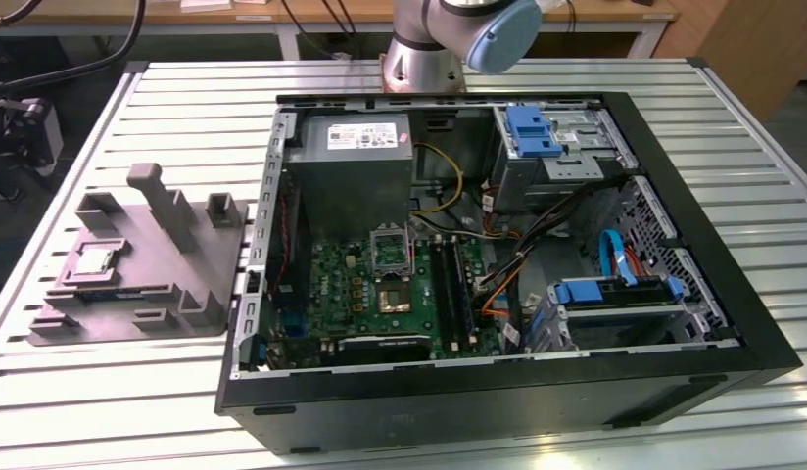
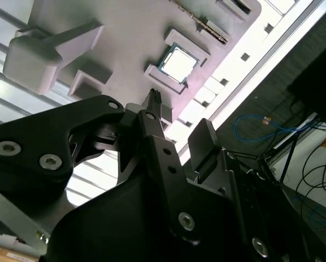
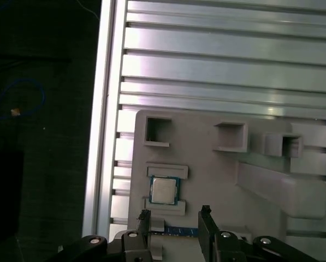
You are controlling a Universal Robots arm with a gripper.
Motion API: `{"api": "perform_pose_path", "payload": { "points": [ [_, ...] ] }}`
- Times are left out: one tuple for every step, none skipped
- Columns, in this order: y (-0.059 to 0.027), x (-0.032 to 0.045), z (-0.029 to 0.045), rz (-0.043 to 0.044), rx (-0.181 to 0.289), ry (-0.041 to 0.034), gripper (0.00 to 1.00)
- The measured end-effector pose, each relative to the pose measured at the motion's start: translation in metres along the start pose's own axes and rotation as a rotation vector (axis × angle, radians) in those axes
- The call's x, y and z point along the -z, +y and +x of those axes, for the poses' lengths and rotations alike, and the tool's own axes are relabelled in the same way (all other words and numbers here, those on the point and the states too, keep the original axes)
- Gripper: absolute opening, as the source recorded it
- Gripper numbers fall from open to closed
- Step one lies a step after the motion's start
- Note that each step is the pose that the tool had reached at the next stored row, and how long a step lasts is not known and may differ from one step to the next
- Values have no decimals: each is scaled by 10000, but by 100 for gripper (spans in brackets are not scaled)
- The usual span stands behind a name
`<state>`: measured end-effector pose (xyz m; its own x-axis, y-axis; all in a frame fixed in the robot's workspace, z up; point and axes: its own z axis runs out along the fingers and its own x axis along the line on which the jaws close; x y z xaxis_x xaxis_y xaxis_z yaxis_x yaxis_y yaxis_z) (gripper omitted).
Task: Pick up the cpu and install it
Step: 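Pick up the cpu and move it towards the insertion slot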
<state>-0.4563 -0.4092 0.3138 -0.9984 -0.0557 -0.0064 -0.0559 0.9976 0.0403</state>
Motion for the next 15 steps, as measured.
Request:
{"api": "perform_pose_path", "payload": {
  "points": [
    [-1,-8,0,1,-1,0,47],
    [-1,-16,0,1,-1,0,47],
    [-2,-25,1,1,-1,0,47],
    [-3,-37,1,1,-1,-1,47],
    [-4,-48,1,1,-1,0,48],
    [-6,-61,1,1,-1,0,48],
    [-8,-76,1,2,0,0,55],
    [-10,-92,1,2,0,2,55],
    [-11,-108,1,1,-1,13,55],
    [-13,-124,1,1,-1,22,55],
    [-15,-139,1,0,-1,30,55],
    [-19,-154,1,0,-1,36,55],
    [-21,-169,1,-1,-2,38,56],
    [-23,-185,2,-2,-2,38,62],
    [-27,-203,2,-5,-1,38,62]
  ]
}}
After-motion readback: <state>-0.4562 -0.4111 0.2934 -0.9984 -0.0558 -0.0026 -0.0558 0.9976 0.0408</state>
